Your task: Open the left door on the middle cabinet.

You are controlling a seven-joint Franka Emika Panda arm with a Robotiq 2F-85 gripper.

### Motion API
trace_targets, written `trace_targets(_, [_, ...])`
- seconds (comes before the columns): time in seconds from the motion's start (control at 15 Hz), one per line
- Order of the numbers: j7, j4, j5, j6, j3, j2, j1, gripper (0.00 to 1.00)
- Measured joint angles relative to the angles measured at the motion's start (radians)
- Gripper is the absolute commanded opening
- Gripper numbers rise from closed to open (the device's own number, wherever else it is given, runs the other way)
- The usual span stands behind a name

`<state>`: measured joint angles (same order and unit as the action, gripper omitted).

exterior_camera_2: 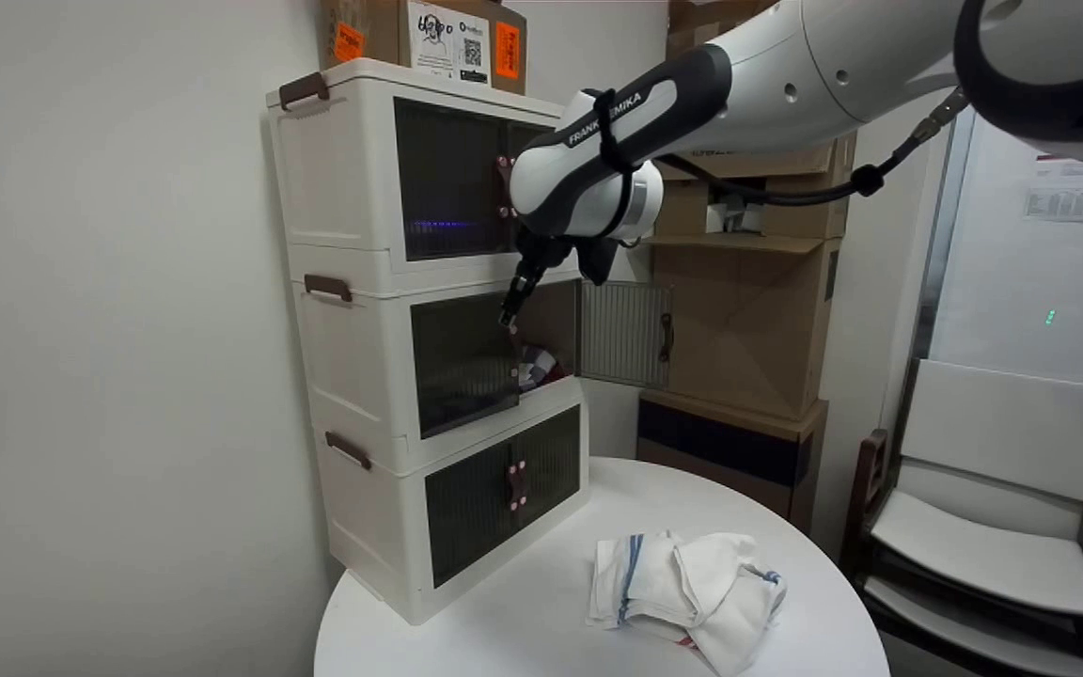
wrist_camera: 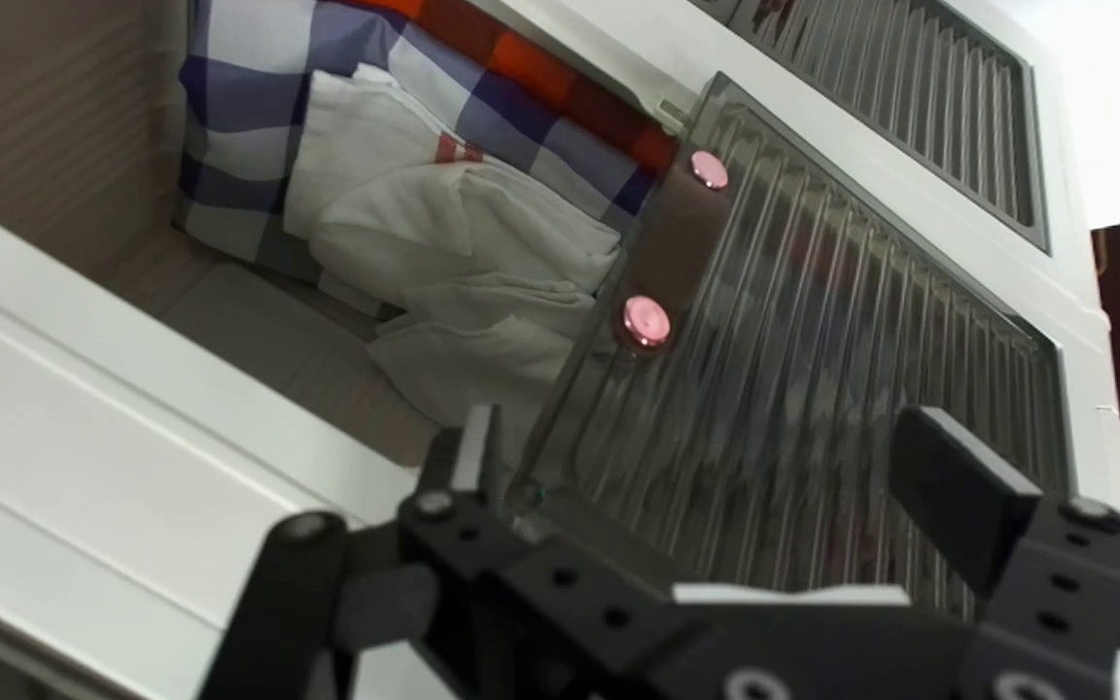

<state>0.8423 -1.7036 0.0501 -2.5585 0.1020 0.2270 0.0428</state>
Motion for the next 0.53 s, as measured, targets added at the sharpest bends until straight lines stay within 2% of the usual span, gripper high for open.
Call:
trace_targets(0.27, [0.067,0.000,0.038,-0.015,0.009,0.009,0.008,1.00])
trace_targets(0.53, [0.068,0.000,0.042,-0.016,0.010,0.009,0.008,1.00])
